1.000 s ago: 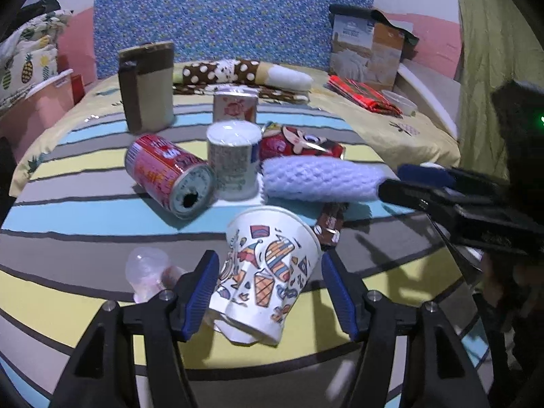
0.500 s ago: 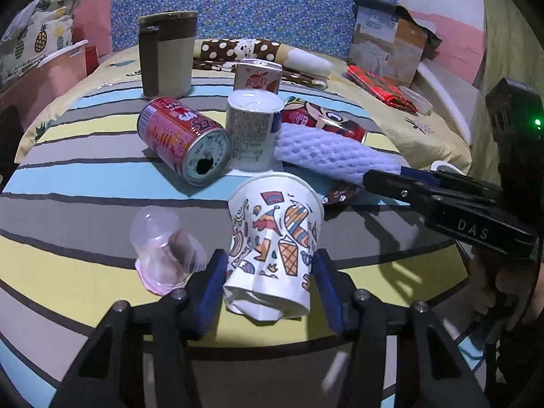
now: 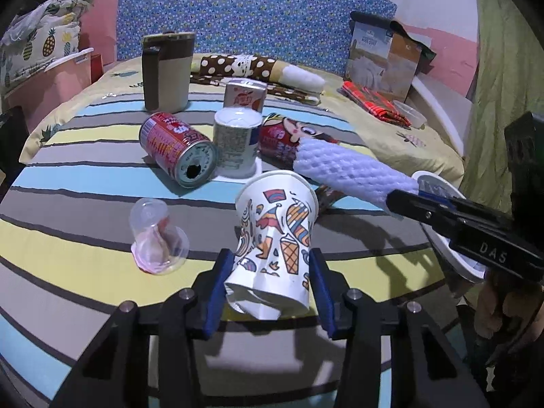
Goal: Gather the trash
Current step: 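Grasp the patterned paper cup with the left tool while the right tool grasps a foam net, then carry the paper cup and foam net over the bin with both tools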
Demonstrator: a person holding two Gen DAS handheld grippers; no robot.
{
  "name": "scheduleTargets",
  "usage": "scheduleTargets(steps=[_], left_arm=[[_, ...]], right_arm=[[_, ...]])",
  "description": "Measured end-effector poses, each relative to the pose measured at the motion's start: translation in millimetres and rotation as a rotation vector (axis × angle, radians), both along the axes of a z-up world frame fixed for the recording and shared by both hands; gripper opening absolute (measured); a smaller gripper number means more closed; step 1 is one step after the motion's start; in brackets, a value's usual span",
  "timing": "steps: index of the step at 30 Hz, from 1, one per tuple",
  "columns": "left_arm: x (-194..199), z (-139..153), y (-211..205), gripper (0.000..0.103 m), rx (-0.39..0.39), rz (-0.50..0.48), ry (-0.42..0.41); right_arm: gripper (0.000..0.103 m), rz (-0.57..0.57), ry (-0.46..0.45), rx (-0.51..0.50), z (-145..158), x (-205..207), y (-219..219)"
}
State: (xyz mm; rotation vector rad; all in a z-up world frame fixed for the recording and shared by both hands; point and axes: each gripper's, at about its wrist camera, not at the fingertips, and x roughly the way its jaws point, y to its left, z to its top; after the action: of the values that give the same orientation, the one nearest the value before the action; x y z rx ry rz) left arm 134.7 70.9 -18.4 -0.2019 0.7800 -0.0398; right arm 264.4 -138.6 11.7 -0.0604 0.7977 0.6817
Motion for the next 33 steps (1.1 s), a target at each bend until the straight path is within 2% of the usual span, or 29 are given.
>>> scheduleTargets(steps=[19, 33], left_arm=[[-21.5, 21.7, -38.7, 0.047, -0.025, -0.050, -0.052], [-18.7, 29.4, -73.9, 0.047, -0.033, -0.124, -0.058]], right_arm=[[0.026, -0.096, -0.021, 0.051, 11.0, -26.2, -46.7], [0.026, -0.218, -0.036, 0.063, 13.1, -31.6, -92.8]])
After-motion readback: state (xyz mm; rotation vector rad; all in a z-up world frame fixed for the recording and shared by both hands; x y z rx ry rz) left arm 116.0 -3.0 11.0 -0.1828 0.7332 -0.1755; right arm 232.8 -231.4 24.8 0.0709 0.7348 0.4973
